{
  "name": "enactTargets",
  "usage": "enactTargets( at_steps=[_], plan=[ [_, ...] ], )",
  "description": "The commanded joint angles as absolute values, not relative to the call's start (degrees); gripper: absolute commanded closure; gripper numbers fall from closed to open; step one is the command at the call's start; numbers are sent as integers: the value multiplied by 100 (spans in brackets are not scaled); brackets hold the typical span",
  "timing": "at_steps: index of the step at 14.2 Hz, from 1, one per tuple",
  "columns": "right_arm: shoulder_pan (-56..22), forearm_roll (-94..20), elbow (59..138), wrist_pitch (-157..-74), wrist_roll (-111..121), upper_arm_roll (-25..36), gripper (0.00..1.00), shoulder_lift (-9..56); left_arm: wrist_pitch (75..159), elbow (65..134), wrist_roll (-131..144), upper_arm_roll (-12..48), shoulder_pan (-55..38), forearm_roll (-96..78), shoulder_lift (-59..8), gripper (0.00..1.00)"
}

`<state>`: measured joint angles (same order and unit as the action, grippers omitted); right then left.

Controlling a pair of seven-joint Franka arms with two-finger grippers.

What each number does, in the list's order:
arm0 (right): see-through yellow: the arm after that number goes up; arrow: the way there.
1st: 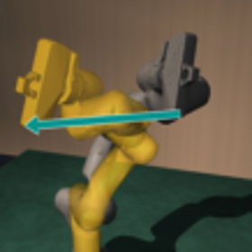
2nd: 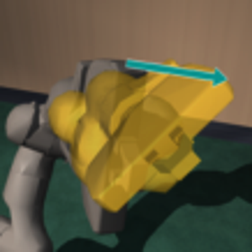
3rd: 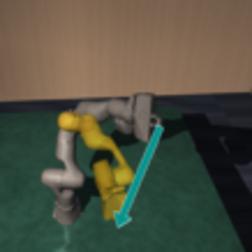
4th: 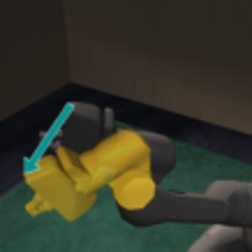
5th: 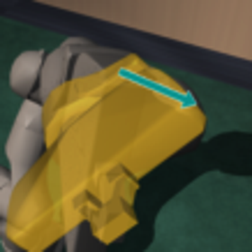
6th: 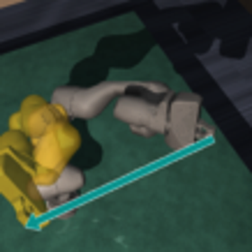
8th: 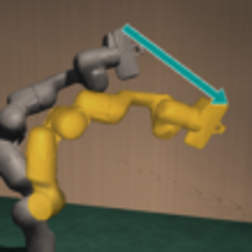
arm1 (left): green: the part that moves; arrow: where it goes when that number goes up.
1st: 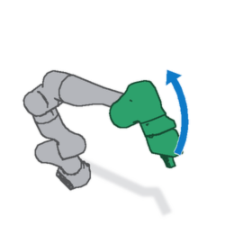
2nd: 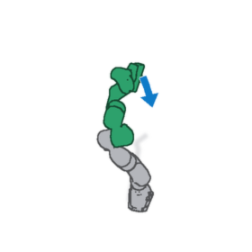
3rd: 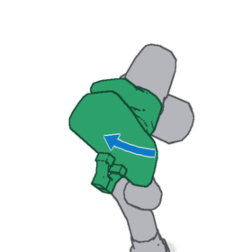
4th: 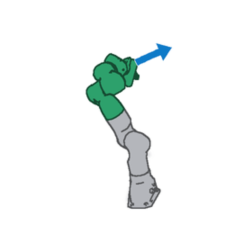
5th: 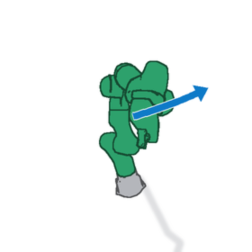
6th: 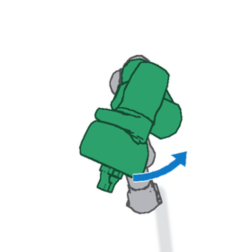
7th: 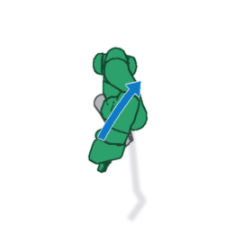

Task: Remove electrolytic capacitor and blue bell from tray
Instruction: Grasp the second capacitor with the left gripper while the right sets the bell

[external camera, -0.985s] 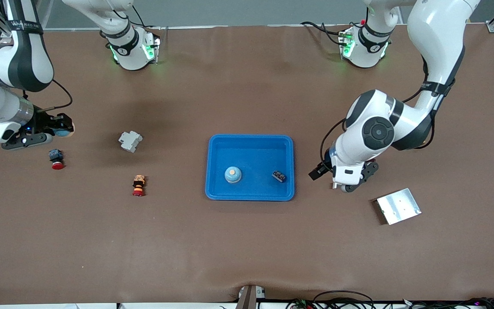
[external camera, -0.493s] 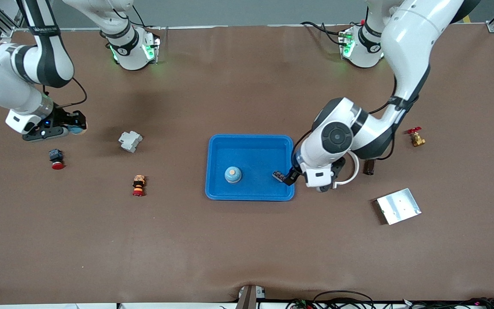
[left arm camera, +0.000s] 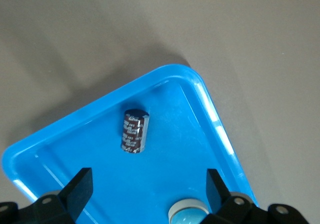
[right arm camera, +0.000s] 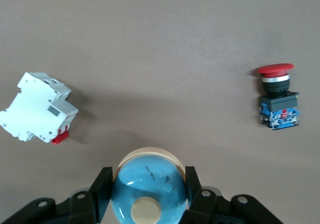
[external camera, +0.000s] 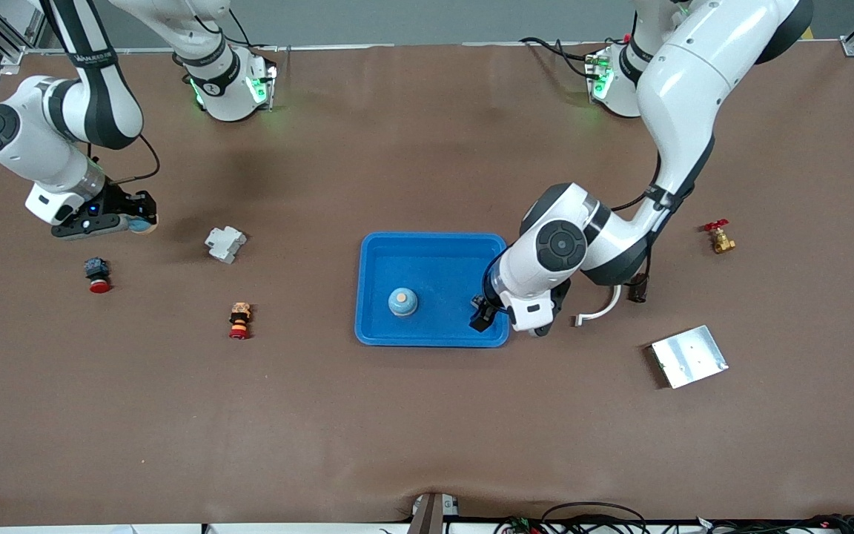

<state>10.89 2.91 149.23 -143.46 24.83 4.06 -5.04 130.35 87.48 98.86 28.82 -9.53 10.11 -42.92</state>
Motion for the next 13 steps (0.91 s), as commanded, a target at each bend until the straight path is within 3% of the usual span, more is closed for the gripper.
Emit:
enactTargets(
  at_steps=[1,4,13],
  plan=[
    [1370,193,15099,-14571,2856,325,100,-580,13192,8604,10308,2340,-1562,1134,-4474,0],
    [1546,185,15205,-14888,3111,325,100,-449,13201,8604,10468,1943,-1942,1134,-4605,0],
    [1854,167,15275,-15793,3410,308,100,307,13271,8613,10450,1934,-1951,1151,-4869,0]
  ],
)
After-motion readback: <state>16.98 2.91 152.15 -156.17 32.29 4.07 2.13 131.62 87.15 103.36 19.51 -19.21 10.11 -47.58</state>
